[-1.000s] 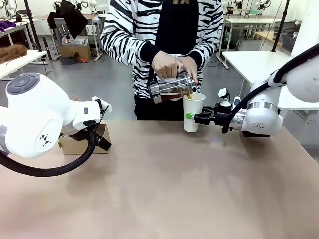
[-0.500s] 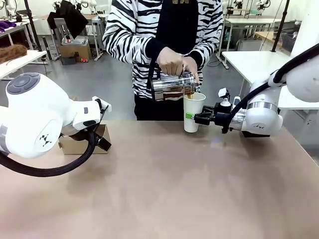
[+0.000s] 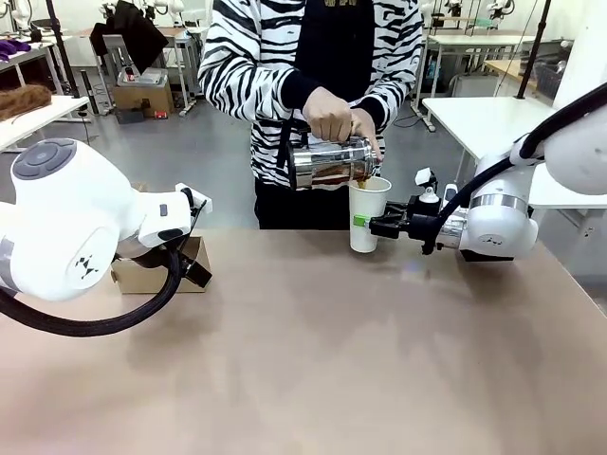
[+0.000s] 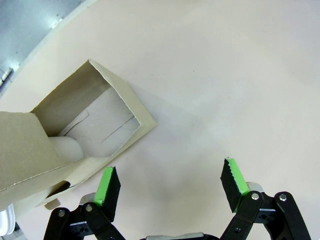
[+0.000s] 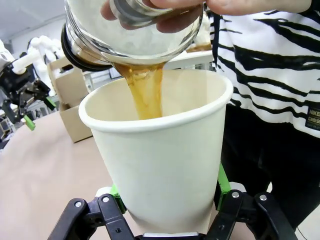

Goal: Pour a drink into a cup and package it in a carrier.
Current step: When a person places the Paper Cup Lid on the 600 ml Paper Cup , lift the 600 ml Paper Cup.

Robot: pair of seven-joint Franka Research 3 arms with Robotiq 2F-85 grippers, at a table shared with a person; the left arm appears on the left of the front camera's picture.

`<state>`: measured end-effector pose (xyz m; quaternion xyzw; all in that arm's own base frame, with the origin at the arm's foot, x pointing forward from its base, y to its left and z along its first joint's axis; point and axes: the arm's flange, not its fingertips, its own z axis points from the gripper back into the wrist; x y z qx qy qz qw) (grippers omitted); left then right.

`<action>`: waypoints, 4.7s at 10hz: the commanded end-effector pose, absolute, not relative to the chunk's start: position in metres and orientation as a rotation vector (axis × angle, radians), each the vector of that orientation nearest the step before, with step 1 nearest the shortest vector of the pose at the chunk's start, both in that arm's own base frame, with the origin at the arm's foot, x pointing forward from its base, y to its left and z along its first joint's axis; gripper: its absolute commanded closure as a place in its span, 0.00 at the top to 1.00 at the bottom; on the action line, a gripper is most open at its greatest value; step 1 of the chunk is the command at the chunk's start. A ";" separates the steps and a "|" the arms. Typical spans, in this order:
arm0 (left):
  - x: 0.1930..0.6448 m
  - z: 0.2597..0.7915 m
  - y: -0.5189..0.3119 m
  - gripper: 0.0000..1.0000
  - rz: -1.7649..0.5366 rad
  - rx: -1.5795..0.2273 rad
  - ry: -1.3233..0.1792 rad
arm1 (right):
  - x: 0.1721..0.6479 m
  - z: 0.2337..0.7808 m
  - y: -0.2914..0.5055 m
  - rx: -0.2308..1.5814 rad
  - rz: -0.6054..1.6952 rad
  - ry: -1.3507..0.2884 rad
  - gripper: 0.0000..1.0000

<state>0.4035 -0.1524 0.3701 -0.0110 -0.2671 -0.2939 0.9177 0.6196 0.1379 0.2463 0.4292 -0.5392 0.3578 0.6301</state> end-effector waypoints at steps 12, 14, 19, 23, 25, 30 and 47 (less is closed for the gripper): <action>0.403 0.371 -0.152 1.00 -0.604 -0.025 -0.550 | 0.619 0.248 0.139 0.988 0.813 -1.234 0.76; 0.403 0.371 -0.152 1.00 -0.604 -0.025 -0.550 | 0.619 0.248 0.139 0.988 0.813 -1.234 0.76; 0.403 0.371 -0.152 1.00 -0.604 -0.025 -0.550 | 0.619 0.248 0.139 0.988 0.813 -1.234 0.76; 0.403 0.371 -0.152 1.00 -0.604 -0.025 -0.550 | 0.619 0.248 0.139 0.988 0.813 -1.234 0.76; 0.403 0.371 -0.152 1.00 -0.604 -0.025 -0.550 | 0.619 0.248 0.139 0.988 0.813 -1.234 0.76; 0.403 0.371 -0.152 1.00 -0.604 -0.025 -0.550 | 0.619 0.248 0.139 0.988 0.813 -1.234 0.76; 0.403 0.371 -0.152 1.00 -0.604 -0.025 -0.550 | 0.619 0.248 0.139 0.988 0.813 -1.234 0.76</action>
